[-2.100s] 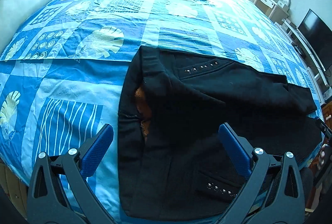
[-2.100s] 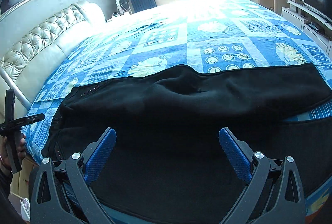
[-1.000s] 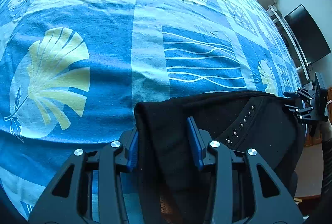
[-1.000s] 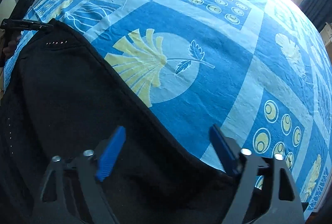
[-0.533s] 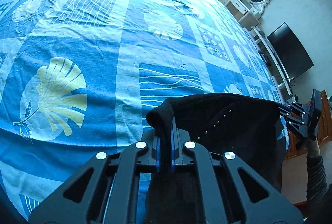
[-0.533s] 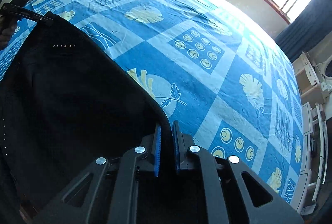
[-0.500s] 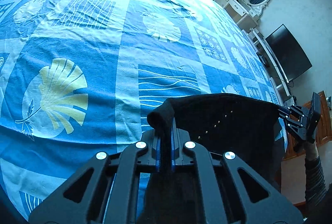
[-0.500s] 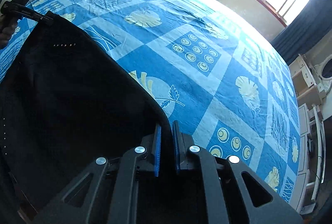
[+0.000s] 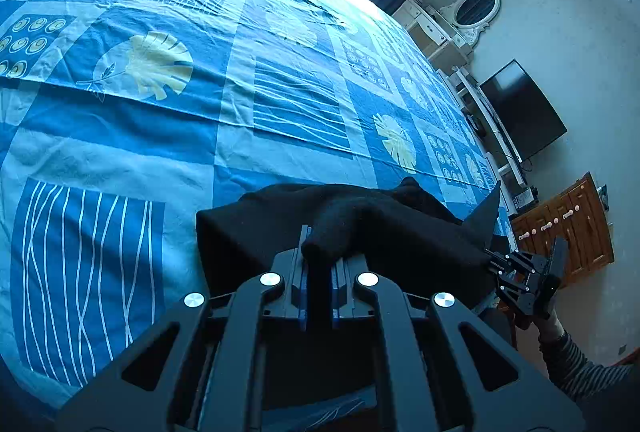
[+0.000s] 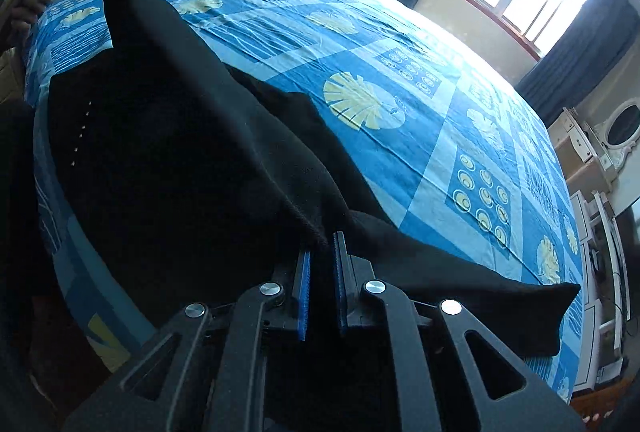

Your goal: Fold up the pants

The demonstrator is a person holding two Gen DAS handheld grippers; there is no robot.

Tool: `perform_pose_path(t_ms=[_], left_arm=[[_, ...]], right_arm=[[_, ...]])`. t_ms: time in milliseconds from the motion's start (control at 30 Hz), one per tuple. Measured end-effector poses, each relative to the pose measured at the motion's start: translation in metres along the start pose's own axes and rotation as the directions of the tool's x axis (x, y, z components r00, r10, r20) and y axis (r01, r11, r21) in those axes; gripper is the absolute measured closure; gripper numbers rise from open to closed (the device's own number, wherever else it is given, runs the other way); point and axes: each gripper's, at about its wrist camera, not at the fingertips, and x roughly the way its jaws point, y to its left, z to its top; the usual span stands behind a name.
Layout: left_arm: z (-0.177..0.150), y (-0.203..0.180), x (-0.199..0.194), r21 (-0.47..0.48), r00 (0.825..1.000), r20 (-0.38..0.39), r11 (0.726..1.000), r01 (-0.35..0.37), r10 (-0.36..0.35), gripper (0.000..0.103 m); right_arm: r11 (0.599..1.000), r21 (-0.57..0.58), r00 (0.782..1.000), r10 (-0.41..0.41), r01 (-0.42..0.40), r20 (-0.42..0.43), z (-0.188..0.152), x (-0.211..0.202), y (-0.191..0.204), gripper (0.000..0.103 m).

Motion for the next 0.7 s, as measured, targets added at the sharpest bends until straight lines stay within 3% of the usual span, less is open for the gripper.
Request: perform_pose_path(t_ms=[200, 267, 300, 333, 367, 433, 500, 633, 700], left_arm=[[-0.05, 0.016, 0.011, -0.074, 0.997, -0.082, 0.997, -0.019, 0.013, 0.089], [-0.063, 0.02, 0.009, -0.105, 0.996, -0.088, 0.994, -0.031, 0.022, 0.082], [-0.069, 0.023, 0.006, -0.128, 0.996, -0.084, 0.991, -0.034, 0.023, 0.073], [-0.075, 0.026, 0.001, -0.157, 0.997, -0.077, 0.987, -0.029, 0.017, 0.064], [-0.08, 0.03, -0.004, -0.194, 0.998, -0.068, 0.981, -0.022, 0.009, 0.061], [-0.09, 0.035, -0.014, -0.273, 0.999, -0.04, 0.962, 0.013, -0.025, 0.054], [-0.098, 0.034, -0.022, -0.321, 0.998, -0.007, 0.946, 0.05, -0.055, 0.047], [-0.098, 0.02, -0.013, -0.316, 1.0, 0.0, 0.949, 0.016, -0.017, 0.042], [-0.096, 0.016, -0.002, -0.315, 1.0, -0.009, 0.949, -0.011, 0.009, 0.041]], right_arm=[[0.998, 0.053, 0.997, 0.048, -0.045, -0.055, -0.027, 0.019, 0.021, 0.091], [0.993, 0.107, 0.996, 0.065, -0.059, -0.056, -0.03, 0.018, 0.018, 0.088], [0.986, 0.144, 0.995, 0.086, -0.078, -0.055, -0.031, 0.015, 0.015, 0.085], [0.977, 0.189, 0.993, 0.11, -0.098, -0.051, -0.032, 0.012, 0.011, 0.072], [0.964, 0.238, 0.991, 0.13, -0.116, -0.044, -0.033, 0.008, 0.006, 0.055], [0.921, 0.356, 0.985, 0.172, -0.157, -0.011, -0.039, -0.001, -0.004, 0.041], [0.834, 0.494, 0.963, 0.267, -0.248, 0.034, -0.048, -0.004, -0.018, 0.04], [0.56, 0.719, 0.881, 0.446, -0.412, 0.157, -0.069, 0.01, -0.03, 0.04], [0.448, 0.774, 0.849, 0.486, -0.448, 0.21, -0.078, 0.016, -0.027, 0.04]])
